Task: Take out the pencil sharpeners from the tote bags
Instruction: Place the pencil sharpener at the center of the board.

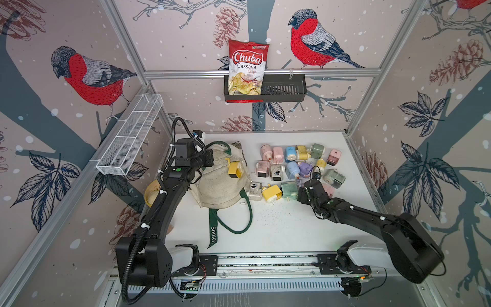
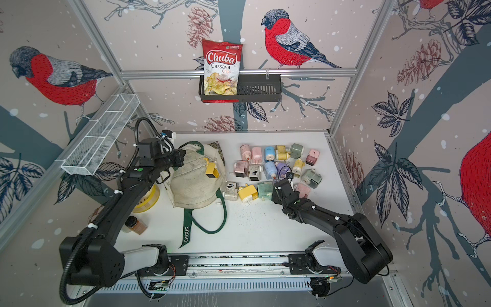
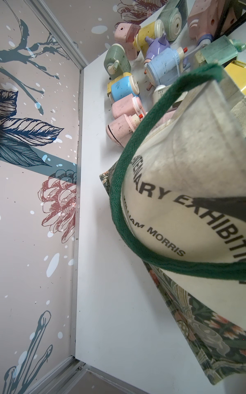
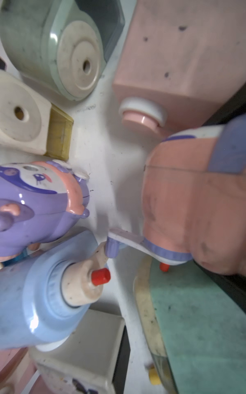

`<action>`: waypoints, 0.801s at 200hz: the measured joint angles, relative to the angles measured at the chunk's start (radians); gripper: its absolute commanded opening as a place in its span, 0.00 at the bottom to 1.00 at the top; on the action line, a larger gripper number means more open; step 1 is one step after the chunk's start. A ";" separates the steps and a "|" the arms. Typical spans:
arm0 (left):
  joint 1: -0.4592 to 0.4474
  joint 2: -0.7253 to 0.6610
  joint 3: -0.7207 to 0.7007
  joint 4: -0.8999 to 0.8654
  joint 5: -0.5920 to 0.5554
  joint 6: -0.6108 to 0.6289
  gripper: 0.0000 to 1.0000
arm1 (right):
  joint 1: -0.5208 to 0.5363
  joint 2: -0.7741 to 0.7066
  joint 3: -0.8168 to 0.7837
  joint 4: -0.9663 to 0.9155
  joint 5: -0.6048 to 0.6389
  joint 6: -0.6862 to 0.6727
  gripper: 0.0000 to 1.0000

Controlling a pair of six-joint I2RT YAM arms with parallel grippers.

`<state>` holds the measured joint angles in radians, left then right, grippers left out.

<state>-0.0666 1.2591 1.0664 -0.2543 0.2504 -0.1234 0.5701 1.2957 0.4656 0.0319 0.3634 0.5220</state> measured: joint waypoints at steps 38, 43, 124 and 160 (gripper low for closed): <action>0.000 0.004 0.000 0.001 0.003 0.000 0.00 | 0.000 0.041 0.011 0.000 -0.005 0.000 0.63; 0.000 0.005 0.000 0.001 0.004 0.000 0.00 | 0.001 0.044 0.013 0.000 -0.005 0.000 0.64; 0.000 0.010 0.002 0.001 0.004 0.000 0.00 | 0.001 0.014 0.026 -0.013 -0.007 0.003 0.91; 0.000 0.011 0.004 0.001 0.004 0.000 0.00 | 0.004 -0.034 0.051 -0.050 -0.007 0.002 0.92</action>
<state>-0.0666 1.2697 1.0702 -0.2531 0.2543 -0.1234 0.5739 1.2621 0.5171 -0.0181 0.3561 0.5243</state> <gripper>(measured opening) 0.057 0.926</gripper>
